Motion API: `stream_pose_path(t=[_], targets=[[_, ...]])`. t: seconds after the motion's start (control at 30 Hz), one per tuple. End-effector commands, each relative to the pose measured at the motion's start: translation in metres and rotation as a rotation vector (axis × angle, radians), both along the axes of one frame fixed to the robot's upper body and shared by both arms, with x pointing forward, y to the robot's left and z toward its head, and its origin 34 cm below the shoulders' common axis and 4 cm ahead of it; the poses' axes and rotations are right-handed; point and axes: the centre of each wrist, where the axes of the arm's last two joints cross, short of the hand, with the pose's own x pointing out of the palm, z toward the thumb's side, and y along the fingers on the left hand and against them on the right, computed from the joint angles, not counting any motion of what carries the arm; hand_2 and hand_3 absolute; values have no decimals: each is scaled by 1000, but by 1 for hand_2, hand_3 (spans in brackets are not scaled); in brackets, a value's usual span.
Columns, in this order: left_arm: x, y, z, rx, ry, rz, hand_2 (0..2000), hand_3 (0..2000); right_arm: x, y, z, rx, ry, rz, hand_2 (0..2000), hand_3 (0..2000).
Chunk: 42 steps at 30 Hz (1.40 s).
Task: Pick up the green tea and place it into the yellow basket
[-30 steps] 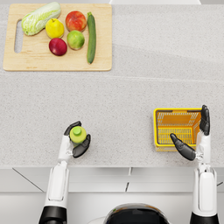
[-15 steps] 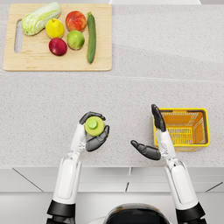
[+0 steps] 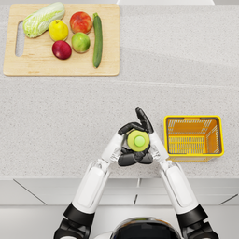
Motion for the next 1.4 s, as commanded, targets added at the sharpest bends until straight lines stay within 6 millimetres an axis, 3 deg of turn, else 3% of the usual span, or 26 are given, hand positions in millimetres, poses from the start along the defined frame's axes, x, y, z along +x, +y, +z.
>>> stream_pose_path(t=[0.03,0.13,0.17,0.2,0.33,0.47,0.57,0.63,0.73,0.87,0.97,1.1,1.13,1.17,1.23,1.3,1.4], targets=[[-8,-16,-5,28,3,-46,2000,2000,-1,11,17,-7,-66,103,2000,653],[-9,-13,-5,13,-9,-11,2000,2000,-4,11,16,-74,-87,238,2000,1633],[-9,-12,0,-5,-27,-1,639,1673,-3,11,18,-72,-92,233,2000,1960],[-11,-5,-1,-7,-28,21,0,1347,-3,10,19,-65,-93,213,2000,2000],[-16,34,15,-74,-77,154,0,40,6,-9,34,-26,-126,156,2000,2000],[-11,92,23,-164,-96,366,0,0,15,-58,70,102,-226,-43,2000,2000],[-2,126,16,-207,-55,498,0,0,12,-98,78,167,-265,-194,2000,2000],[1,137,12,-220,-37,540,0,0,11,-120,75,192,-263,-266,2000,2000],[-1,141,6,-226,-18,559,0,0,8,-142,68,209,-249,-325,2000,2000],[-4,140,1,-225,-4,559,0,0,13,-155,46,241,-161,-412,2000,2000],[-5,141,-2,-226,8,564,0,0,20,-161,24,198,109,-434,2000,2000],[-4,140,-7,-224,25,564,0,0,21,-168,13,185,272,-466,2000,2000],[-4,140,-7,-224,28,566,0,0,21,-169,14,181,280,-466,639,1673],[-3,141,-5,-225,21,565,0,0,22,-172,16,183,285,-474,0,1347],[-3,140,-9,-224,34,566,0,0,18,-174,21,206,277,-514,0,693],[6,140,-1,-224,20,558,0,0,4,-161,38,261,44,-547,0,40],[19,155,35,-228,-85,587,0,0,-5,-155,77,289,-212,-551,0,0]])
